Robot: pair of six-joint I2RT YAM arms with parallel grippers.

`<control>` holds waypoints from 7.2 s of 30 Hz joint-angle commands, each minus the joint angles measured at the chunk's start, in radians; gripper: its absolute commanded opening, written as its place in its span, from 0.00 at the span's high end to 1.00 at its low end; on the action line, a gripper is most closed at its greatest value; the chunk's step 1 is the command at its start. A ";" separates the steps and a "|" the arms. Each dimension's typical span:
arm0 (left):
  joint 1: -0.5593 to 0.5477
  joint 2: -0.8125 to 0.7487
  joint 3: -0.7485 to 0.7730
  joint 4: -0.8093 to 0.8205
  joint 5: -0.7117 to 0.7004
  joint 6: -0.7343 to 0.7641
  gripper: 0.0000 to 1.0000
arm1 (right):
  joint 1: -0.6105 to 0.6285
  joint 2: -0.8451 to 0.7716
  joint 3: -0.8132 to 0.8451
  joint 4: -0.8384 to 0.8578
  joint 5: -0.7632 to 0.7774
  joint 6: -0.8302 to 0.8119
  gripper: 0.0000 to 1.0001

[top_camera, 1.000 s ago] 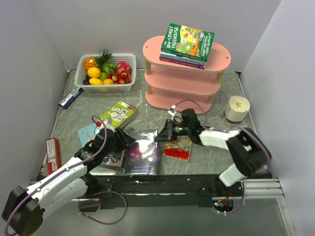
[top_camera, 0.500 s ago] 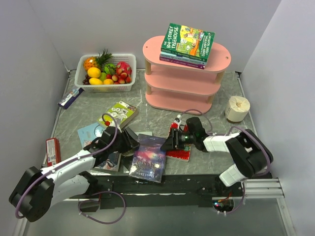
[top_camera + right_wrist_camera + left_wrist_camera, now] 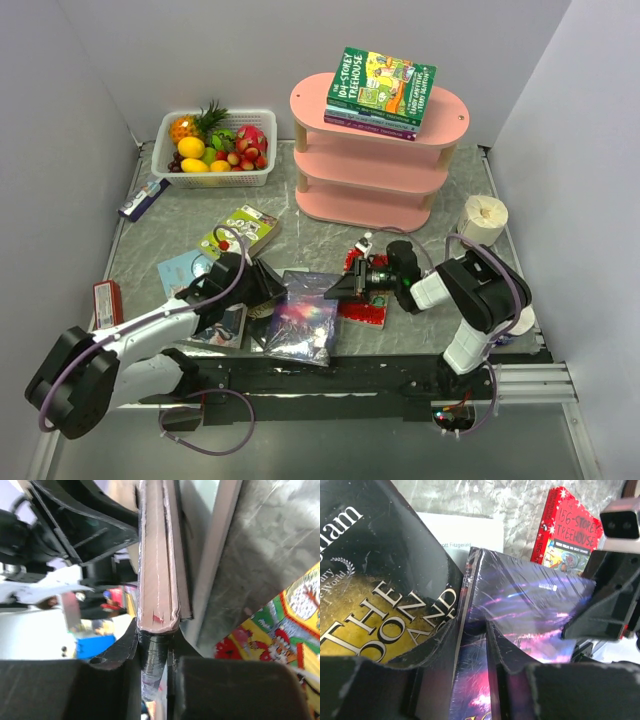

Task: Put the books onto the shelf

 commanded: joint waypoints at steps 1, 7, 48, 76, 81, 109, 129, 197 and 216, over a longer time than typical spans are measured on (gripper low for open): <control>-0.034 -0.016 0.037 -0.115 -0.076 0.019 0.66 | 0.007 -0.025 -0.045 0.573 -0.155 0.234 1.00; -0.034 -0.265 0.106 -0.273 -0.231 -0.013 0.46 | -0.042 -0.307 -0.116 0.470 -0.045 0.257 1.00; -0.029 -0.577 0.065 -0.294 -0.300 -0.104 0.39 | -0.257 -0.851 0.030 -0.188 0.700 0.249 1.00; -0.028 -0.508 0.031 -0.194 -0.286 -0.102 0.39 | -0.343 -0.394 0.174 0.102 0.987 0.563 1.00; -0.029 -0.500 0.028 -0.185 -0.285 -0.105 0.39 | -0.338 -0.348 0.235 0.063 0.980 0.582 1.00; -0.029 -0.152 0.237 0.022 -0.132 -0.032 0.40 | -0.343 -0.464 0.461 -0.606 0.768 0.148 0.16; -0.031 0.522 0.763 0.308 0.215 0.005 0.59 | -0.347 -0.418 0.539 -0.686 0.733 0.088 0.31; 0.244 -0.587 -0.025 -0.176 0.129 -0.078 0.35 | 0.200 -0.282 0.204 -0.562 0.336 -0.369 0.33; 0.205 -0.247 -0.198 -0.214 0.070 -0.136 0.94 | 0.277 -0.119 0.140 -0.503 0.253 -0.334 0.31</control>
